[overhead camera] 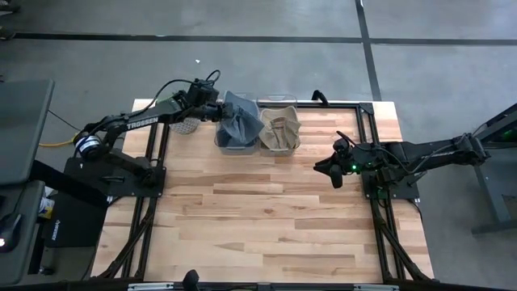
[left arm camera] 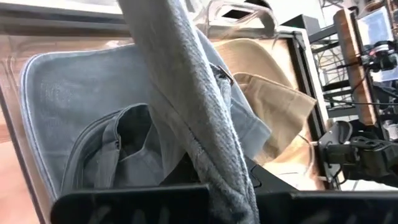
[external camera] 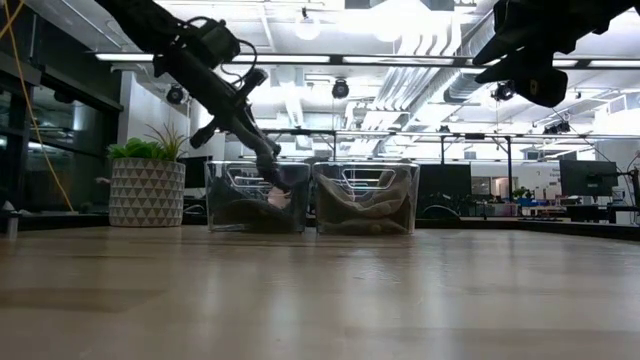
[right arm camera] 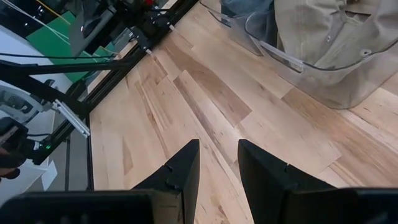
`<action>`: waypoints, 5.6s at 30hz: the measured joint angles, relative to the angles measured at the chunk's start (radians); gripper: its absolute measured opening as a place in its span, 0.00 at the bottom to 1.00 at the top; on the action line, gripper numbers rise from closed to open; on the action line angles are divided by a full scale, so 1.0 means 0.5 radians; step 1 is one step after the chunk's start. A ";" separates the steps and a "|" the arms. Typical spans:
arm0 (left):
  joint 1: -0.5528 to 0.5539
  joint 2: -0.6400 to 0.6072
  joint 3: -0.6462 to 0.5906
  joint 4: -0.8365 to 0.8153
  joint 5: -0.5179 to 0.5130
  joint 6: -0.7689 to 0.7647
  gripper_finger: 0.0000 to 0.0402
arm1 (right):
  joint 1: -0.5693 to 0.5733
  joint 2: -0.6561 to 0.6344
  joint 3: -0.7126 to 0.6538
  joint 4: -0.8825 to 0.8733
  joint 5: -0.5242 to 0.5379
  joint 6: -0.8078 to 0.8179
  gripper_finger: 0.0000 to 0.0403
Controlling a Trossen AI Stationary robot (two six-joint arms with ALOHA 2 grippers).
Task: Pick & Place hat
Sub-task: Put the gray cap into the left transparent bin
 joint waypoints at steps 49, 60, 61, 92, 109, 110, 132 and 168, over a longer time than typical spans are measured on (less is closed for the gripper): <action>0.000 0.145 0.001 -0.272 -0.080 0.076 0.49 | 0.000 0.000 0.000 -0.001 0.009 0.001 0.26; 0.000 0.145 0.001 -0.274 -0.162 0.024 0.49 | 0.000 0.001 0.000 -0.001 0.009 0.006 0.26; 0.000 0.145 0.001 -0.279 -0.164 0.023 0.49 | 0.000 0.001 0.000 -0.001 0.009 0.009 0.26; -0.001 0.145 0.707 -1.286 -0.354 0.048 0.48 | 0.000 0.000 -0.001 -0.001 0.040 0.008 0.26; -0.224 0.145 0.707 -1.456 -0.479 -0.013 0.02 | 0.000 0.002 -0.001 -0.001 0.077 0.015 0.26; -0.224 0.145 0.707 -1.489 -0.489 -0.018 0.01 | 0.000 0.002 -0.001 -0.001 0.077 0.015 0.26; -0.224 0.239 0.693 -1.564 -0.813 -0.257 0.00 | 0.000 0.002 -0.001 -0.002 0.077 0.015 0.26; -0.224 0.270 0.693 -1.451 -0.925 -0.267 0.00 | 0.000 0.005 -0.001 -0.018 0.084 0.046 0.26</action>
